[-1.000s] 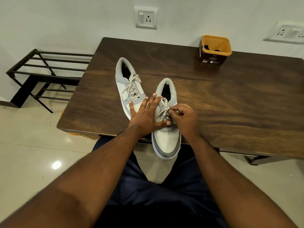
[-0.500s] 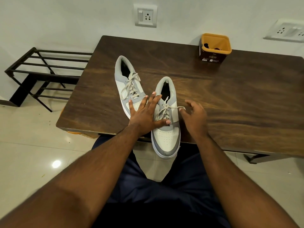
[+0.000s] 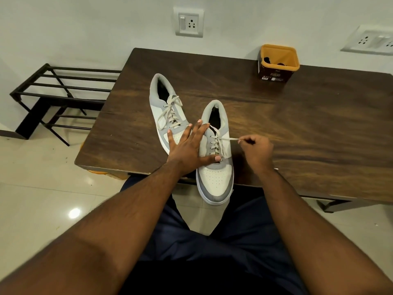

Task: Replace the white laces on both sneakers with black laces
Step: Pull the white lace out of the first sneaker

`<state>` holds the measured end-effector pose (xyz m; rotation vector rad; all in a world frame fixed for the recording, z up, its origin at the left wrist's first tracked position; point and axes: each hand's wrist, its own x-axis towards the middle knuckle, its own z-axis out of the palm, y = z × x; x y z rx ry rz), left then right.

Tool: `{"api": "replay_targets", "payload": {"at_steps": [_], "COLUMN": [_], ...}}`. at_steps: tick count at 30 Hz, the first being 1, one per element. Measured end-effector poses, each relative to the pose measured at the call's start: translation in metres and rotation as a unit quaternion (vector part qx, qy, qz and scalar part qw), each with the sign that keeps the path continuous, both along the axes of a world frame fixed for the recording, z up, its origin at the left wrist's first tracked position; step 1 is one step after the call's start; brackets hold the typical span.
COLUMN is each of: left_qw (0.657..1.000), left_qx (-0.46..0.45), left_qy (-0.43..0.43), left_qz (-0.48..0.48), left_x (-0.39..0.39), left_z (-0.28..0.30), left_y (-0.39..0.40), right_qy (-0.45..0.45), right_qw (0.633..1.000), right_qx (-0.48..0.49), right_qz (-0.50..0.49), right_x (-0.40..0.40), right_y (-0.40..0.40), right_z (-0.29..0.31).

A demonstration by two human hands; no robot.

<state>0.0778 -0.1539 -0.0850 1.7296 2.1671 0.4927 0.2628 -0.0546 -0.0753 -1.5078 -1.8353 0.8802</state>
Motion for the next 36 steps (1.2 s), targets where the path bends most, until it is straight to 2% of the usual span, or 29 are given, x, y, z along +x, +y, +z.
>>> {"api": "replay_targets", "payload": {"at_steps": [2,4,7,11,17,20,22,25,27,29,31,33,36], "left_qw": [1.000,1.000,0.999,0.999,0.999,0.999,0.998,0.998,0.998,0.999,0.998,0.995,0.992], "left_qx": [-0.001,-0.003,0.000,0.005,0.005,0.000,0.000,-0.001,-0.003,-0.013,-0.026,-0.023,0.054], "left_qy": [0.001,-0.005,-0.032,-0.037,-0.032,-0.038,-0.045,-0.049,-0.045,-0.037,-0.050,-0.092,-0.106], "left_qz": [0.000,-0.001,0.000,0.017,0.036,0.036,0.037,0.037,0.036,0.030,0.024,0.026,0.045], "left_x": [0.000,0.000,-0.001,0.003,0.010,0.009,0.008,0.008,0.009,0.008,0.006,0.005,0.003], "left_z": [0.001,0.004,0.011,0.015,0.016,0.017,0.018,0.019,0.021,0.025,0.030,0.035,0.036], "left_y": [0.000,0.000,0.002,0.002,0.000,0.000,-0.001,-0.002,-0.002,0.000,0.002,0.003,0.007], "right_qy": [-0.010,0.042,0.115,0.122,0.066,0.028,-0.032,-0.167,-0.149,-0.105,-0.124,-0.123,-0.084], "right_qw": [0.996,0.988,0.983,0.979,0.991,0.990,0.985,0.962,0.973,0.992,0.992,0.989,0.972], "right_qx": [-0.073,-0.117,-0.084,-0.052,-0.033,-0.053,-0.032,0.065,0.063,0.027,0.024,0.057,0.043], "right_qz": [0.045,0.089,0.119,0.155,0.115,0.125,0.164,0.208,0.164,0.060,0.010,0.060,0.215], "right_x": [0.003,0.002,-0.003,-0.018,-0.037,-0.038,-0.033,-0.016,-0.006,0.006,0.013,0.006,-0.018], "right_y": [0.004,0.004,-0.004,-0.013,-0.016,-0.010,0.000,0.026,0.057,0.091,0.105,0.091,0.044], "right_z": [0.002,0.007,0.018,0.019,0.014,0.026,0.037,0.057,0.068,0.076,0.082,0.087,0.083]}}
